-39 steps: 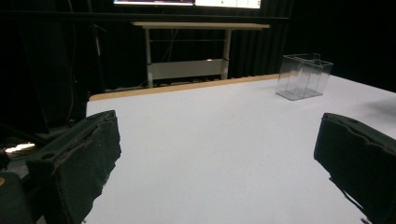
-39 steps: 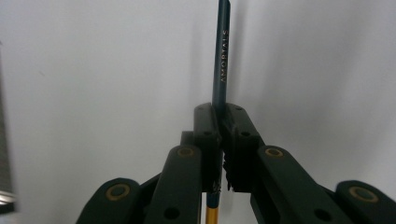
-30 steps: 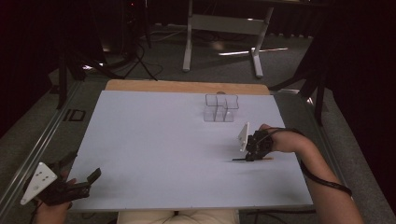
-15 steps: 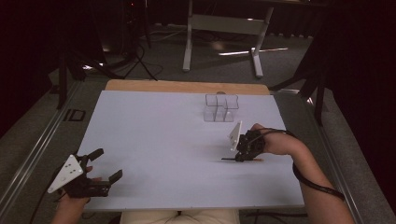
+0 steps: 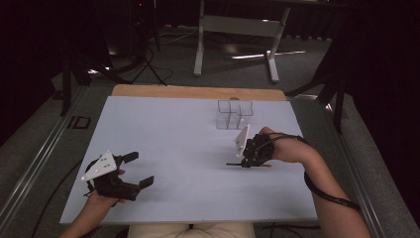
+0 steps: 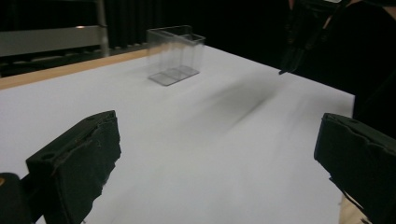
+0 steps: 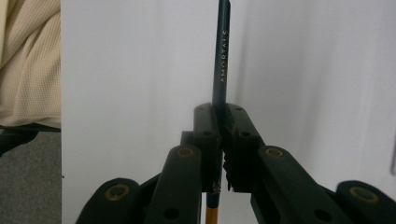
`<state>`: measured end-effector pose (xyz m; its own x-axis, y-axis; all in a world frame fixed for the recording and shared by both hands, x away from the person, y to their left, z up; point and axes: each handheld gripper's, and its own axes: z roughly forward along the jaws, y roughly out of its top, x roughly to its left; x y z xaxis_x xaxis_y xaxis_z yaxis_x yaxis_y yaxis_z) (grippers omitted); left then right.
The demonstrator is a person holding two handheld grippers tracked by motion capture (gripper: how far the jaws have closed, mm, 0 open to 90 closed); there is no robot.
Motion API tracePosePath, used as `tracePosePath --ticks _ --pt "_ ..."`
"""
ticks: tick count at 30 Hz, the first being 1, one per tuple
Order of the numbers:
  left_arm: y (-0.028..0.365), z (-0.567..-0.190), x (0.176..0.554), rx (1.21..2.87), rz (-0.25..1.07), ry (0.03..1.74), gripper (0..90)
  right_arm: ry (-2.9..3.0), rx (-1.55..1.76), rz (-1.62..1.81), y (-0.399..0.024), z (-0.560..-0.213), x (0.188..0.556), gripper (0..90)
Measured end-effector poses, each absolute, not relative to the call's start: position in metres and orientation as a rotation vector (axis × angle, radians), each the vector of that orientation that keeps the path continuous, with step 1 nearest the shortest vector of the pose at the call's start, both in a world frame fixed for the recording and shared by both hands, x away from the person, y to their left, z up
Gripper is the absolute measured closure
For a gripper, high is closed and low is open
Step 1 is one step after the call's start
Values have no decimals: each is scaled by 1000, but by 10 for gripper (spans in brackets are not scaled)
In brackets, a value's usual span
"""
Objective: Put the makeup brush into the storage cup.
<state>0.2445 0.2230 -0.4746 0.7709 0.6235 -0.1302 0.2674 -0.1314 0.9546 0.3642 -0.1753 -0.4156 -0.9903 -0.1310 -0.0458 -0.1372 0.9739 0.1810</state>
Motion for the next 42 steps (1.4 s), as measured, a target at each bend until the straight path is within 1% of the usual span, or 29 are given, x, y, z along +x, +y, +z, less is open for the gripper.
tracePosePath --ticks 8,11,18,23,24,27,29,30,33,36,38,41,42 --pt "188 -464 266 1761 297 644 9 3067 -187 331 -168 -411 364 843" --pt "173 -463 273 1769 265 604 9 3062 -200 347 -165 -411 363 843" --pt "144 -463 285 1799 245 548 9 3048 -225 343 -160 -410 359 842" --pt "126 -465 291 1827 207 515 14 3041 -222 366 -156 -406 358 842" --pt "121 -466 292 1827 205 504 55 3041 -220 364 -154 -405 358 841" --pt "111 -467 296 1838 178 488 68 3036 -226 368 -150 -405 358 841" --pt "109 -468 296 1837 172 480 124 3037 -232 371 -148 -405 357 841" --pt "103 -470 298 1845 148 464 124 3036 -236 376 -146 -405 357 841" --pt "96 -472 299 1864 143 451 184 3021 -248 406 -141 -402 356 841" --pt "93 -474 299 1863 144 452 270 3013 -267 397 -138 -402 354 841" --pt "92 -474 300 1865 150 461 359 3015 -276 400 -136 -402 352 841" --pt "89 -475 301 1876 145 455 447 3015 -276 400 -135 -401 352 841" --pt "87 -475 302 1875 133 448 447 3013 -280 408 -134 -401 352 841"
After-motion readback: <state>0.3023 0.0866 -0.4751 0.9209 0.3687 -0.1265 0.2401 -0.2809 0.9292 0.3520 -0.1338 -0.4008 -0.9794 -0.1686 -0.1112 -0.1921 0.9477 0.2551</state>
